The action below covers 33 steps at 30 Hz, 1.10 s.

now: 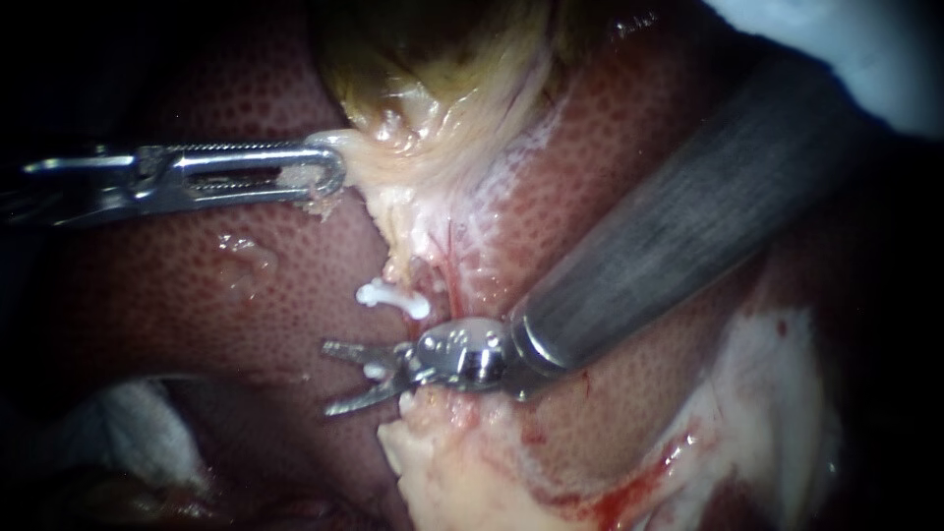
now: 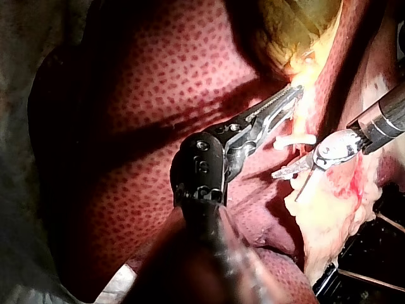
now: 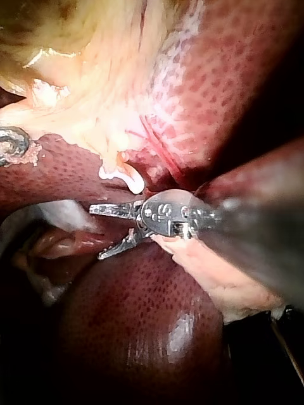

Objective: Go to the cutting position left tube

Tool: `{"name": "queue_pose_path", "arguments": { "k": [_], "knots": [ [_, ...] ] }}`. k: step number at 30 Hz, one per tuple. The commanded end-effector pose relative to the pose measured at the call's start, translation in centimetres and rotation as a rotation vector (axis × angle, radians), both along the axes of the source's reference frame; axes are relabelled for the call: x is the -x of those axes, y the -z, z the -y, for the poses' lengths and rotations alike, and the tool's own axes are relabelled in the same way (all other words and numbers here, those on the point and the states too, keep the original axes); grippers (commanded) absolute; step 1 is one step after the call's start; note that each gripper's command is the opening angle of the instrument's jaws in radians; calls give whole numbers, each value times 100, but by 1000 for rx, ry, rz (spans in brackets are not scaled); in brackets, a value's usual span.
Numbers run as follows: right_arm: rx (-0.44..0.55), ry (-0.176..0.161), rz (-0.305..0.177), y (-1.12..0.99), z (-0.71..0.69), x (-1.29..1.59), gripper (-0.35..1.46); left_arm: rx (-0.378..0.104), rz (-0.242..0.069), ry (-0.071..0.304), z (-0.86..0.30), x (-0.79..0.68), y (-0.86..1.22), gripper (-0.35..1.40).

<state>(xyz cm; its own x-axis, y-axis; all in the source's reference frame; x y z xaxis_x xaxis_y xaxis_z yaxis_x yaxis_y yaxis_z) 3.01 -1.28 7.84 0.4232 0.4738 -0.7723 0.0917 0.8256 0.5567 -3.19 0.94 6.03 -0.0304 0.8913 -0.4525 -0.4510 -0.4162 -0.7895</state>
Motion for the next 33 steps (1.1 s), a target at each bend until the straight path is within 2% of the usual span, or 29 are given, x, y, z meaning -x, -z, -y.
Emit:
{"name": "queue_pose_path", "arguments": {
  "k": [1,5,9,18,25,29,33],
  "knots": [
    [0,3,-3,2,0,6,142,0,1,-1,0,-1,1,-35],
    [-3,19,-6,8,2,36,142,-1,2,-2,-2,-4,-2,-35],
    [-11,35,-3,15,-6,66,142,-1,2,-2,-2,-4,-2,-35],
    [-21,14,9,19,-34,103,142,-1,2,-2,-2,-5,-1,-35],
    [-12,8,14,3,-40,96,142,-1,1,-2,-1,-4,1,-35],
    [-27,3,17,-3,-43,80,142,0,1,-1,0,-2,1,-35],
    [-60,7,16,-7,-40,64,142,0,1,-1,0,-2,1,-35]
  ]
}}
